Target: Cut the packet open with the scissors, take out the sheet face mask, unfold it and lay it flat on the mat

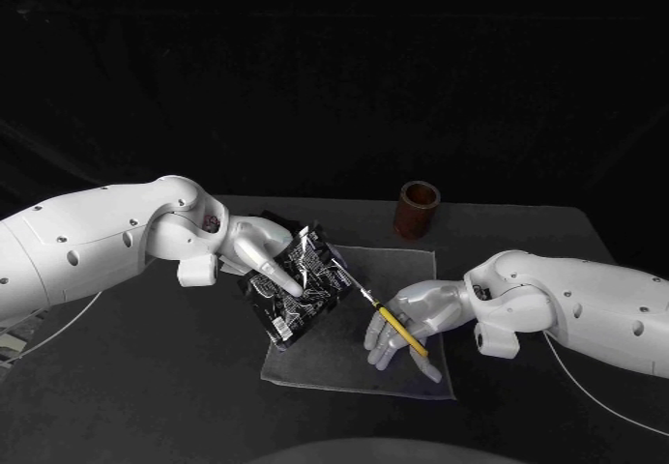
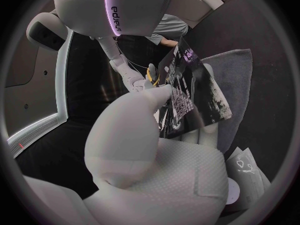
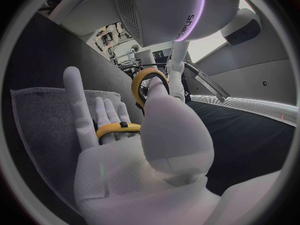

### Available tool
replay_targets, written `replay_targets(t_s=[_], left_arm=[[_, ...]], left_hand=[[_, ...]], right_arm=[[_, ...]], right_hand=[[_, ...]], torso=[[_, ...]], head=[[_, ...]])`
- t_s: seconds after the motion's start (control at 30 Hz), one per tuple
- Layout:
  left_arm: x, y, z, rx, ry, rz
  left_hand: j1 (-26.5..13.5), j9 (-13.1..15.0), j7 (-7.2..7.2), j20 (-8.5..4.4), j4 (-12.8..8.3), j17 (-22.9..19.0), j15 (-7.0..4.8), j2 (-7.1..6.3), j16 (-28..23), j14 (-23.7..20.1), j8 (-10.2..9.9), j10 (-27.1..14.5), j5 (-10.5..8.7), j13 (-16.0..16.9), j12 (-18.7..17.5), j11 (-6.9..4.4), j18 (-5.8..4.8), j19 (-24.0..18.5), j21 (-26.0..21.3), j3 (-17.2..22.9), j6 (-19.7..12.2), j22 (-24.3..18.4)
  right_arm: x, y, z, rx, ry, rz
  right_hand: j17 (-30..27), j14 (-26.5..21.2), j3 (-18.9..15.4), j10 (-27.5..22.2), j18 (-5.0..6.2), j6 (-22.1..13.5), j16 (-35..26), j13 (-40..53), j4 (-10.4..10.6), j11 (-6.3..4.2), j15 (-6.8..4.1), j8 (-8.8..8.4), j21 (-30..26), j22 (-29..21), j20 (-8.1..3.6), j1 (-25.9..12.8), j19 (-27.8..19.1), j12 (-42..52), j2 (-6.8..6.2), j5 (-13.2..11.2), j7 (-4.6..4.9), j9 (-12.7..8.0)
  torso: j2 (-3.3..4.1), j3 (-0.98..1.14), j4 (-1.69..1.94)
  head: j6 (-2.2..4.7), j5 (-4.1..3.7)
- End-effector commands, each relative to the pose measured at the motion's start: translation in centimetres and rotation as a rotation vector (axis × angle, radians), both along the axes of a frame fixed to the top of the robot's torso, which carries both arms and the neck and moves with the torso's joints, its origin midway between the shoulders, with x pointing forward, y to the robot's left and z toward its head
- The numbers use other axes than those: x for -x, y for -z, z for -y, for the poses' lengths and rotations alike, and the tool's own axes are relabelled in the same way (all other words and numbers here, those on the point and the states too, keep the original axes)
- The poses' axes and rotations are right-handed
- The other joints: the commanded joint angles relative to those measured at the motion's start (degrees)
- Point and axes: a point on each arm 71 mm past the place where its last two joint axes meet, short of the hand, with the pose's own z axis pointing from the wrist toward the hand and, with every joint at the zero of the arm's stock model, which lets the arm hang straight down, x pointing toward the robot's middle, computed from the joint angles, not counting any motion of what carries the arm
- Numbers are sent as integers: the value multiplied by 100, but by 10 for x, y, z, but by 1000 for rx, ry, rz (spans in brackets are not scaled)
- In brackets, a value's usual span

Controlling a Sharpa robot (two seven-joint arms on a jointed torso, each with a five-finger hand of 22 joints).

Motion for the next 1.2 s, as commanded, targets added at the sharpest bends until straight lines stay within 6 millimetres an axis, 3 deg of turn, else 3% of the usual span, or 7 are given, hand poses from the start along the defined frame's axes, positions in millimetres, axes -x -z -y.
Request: replay_targets(t_s=[0.03,0.27,0.5,0.77,0.83,0.97,1.2], left_arm=[[7,2,3,-11,73,-31],[7,3,3,-16,78,-30],[7,3,2,-19,77,-29],[7,3,0,-21,77,-31],[7,3,0,-22,78,-31],[7,3,0,-22,78,-31],[8,3,0,-22,80,-33]], left_hand=[[37,912,-4,-16,-1,9,-33,3,27,4,28,48,19,6,22,-25,67,40,26,2,48,9],[37,912,-4,-16,-1,9,-33,3,27,4,28,48,19,6,22,-25,67,40,26,2,48,9],[37,912,-4,-16,-1,9,-33,3,27,4,28,48,19,6,22,-25,67,40,26,2,48,9],[38,919,-6,-18,-4,18,-35,-1,31,3,27,49,19,9,24,-27,66,41,31,0,52,12],[38,919,-6,-18,-4,18,-35,-1,31,3,27,49,19,9,24,-27,66,41,31,0,52,12],[38,919,-6,-18,-4,18,-35,-1,31,3,27,49,19,9,24,-27,66,41,31,0,52,12],[38,919,-6,-18,-4,18,-35,-1,31,3,27,49,19,9,24,-27,66,41,31,0,52,12]], right_arm=[[-6,-6,1,-44,28,-11],[-8,-8,-2,-70,55,-11],[-11,-11,1,-93,115,9],[-13,-12,5,-98,150,27],[-13,-12,6,-96,156,35],[-13,-12,6,-89,157,47],[-13,-11,6,-69,170,88]], right_hand=[[-14,-48,32,14,305,-681,-20,7,12,35,13,36,36,-11,10,-1,-31,44,41,-22,48,10],[79,338,-3,264,314,-424,121,34,-10,-35,-40,200,78,-35,-19,32,-11,254,133,-22,51,-9],[278,1741,-179,1674,324,807,852,190,-180,-506,-472,494,117,-113,-411,217,209,998,460,-26,250,-105],[451,2537,-482,2483,312,1930,1227,313,-334,-787,-757,315,-66,-280,-669,299,400,1329,748,-27,-21,-271],[611,2965,-557,2878,319,2395,1462,422,-380,-942,-911,317,-116,-327,-810,377,506,1500,893,-21,-166,-252],[780,3236,-678,3163,312,2746,1634,535,-409,-1064,-1032,267,-178,-375,-923,443,604,1615,988,-17,-278,-225],[1438,3919,-1017,3838,272,3441,2275,1080,-503,-1418,-1375,475,228,-6,-1245,644,1105,2209,1222,-10,-634,184]], torso=[[-7,-4,-1],[-8,-5,2],[-8,-7,-4],[-10,0,-4],[-9,-1,-5],[-6,0,-8],[-9,-1,-4]], head=[[-8,-10],[-24,-10],[-39,5],[-51,5],[-65,10],[-77,14],[-108,12]])
